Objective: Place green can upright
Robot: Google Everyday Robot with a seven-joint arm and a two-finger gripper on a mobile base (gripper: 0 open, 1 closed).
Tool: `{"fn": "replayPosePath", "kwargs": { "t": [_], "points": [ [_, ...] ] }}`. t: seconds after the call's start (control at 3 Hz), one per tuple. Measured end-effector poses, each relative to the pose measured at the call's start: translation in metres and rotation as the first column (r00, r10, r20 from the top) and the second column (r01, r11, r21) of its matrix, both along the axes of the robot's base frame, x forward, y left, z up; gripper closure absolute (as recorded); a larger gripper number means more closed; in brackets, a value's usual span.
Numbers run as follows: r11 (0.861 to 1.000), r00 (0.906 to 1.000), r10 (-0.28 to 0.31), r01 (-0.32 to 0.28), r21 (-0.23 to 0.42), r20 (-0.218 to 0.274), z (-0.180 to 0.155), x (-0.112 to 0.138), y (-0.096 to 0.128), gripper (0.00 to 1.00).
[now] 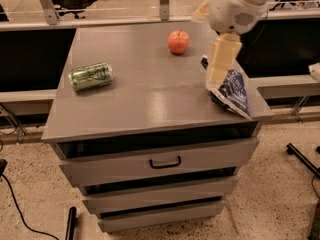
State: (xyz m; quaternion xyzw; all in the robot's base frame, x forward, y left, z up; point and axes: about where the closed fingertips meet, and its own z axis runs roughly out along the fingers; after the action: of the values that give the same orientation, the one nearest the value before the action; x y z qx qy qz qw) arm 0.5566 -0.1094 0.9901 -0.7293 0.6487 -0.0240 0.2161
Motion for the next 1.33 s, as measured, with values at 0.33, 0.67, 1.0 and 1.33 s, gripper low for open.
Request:
{"fn": "replayPosePath", "kwargs": {
  "t": [0.33,0.67,1.0,1.33],
  "points": [
    [0.982,0.9806,0.187,-0.186,-0.024,0.057,0.01,0.047,0.078,0.0],
    [0.94,0.939,0.338,-0.335,-0.059,0.061,0.002,0.071,0.156,0.0],
    [0.905,0.9079,0.416,-0.407,-0.129,0.054,-0.014,0.079,0.221,0.0],
    [0.897,0.916,0.4,-0.398,-0.193,-0.025,-0.048,0.082,0.262,0.0]
  ]
}}
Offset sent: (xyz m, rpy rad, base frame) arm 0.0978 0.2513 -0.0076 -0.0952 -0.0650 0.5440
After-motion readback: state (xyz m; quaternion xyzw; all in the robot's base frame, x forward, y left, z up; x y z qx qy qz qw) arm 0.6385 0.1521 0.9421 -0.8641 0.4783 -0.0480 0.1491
